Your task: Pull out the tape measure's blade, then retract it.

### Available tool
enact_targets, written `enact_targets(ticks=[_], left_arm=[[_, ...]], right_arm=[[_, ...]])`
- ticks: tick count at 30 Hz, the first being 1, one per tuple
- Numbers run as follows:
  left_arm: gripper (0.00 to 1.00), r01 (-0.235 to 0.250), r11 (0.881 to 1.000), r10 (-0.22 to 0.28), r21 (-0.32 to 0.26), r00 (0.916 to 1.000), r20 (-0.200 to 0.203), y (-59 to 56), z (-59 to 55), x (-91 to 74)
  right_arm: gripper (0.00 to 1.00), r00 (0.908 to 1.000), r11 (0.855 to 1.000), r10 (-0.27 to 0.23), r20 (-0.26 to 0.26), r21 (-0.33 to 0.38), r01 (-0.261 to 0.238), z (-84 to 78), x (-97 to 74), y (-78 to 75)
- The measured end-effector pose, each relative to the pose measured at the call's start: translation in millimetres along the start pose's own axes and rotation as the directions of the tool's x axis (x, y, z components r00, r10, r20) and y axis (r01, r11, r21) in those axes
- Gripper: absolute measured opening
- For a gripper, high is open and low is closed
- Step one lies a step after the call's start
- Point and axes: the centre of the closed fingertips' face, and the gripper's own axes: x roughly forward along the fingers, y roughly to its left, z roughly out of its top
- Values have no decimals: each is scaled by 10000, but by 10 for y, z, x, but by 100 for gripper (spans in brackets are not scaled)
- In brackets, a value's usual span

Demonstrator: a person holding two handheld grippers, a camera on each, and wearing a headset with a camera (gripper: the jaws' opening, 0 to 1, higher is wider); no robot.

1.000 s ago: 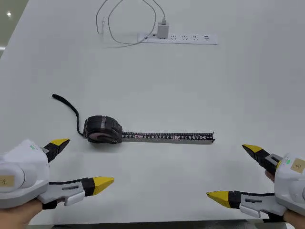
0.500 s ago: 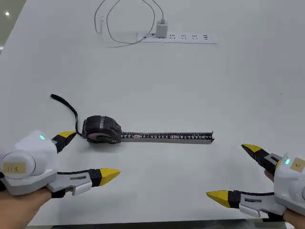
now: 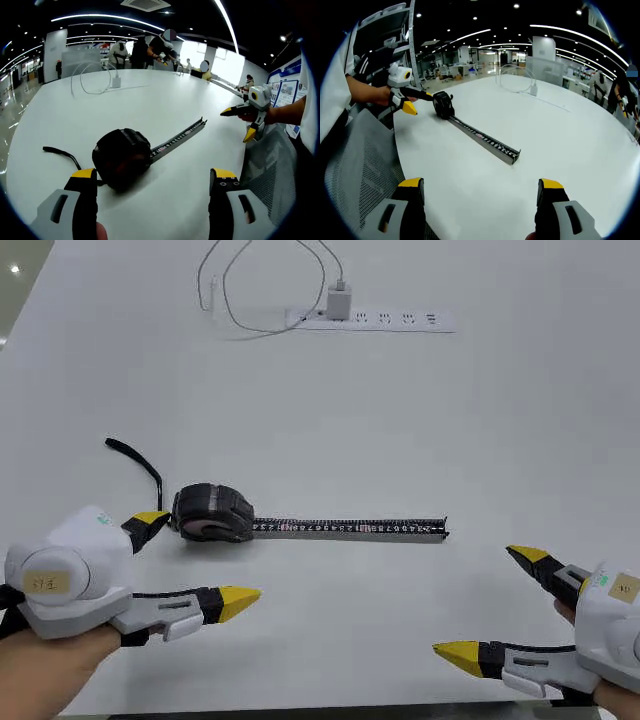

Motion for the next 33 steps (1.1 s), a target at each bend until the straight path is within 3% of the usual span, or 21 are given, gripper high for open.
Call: enact_targets(ticks=[11,26,33], left_arm=[[90,-234,9995,235,-222,9997,79,10,17,22],[84,-1235,9883,1256,-897,9919,186,70,85,86],[83,-1747,9805,1759,-895,9844,57,89,79,116]], right_arm=[[88,9999,9999,40,-110,-125,-41,-12,10,6],[84,9998,9995,-15,-206,-320,9,-4,15,-60],[82,9997,9985,-9,-264,-548,-5,-2,30,-94]])
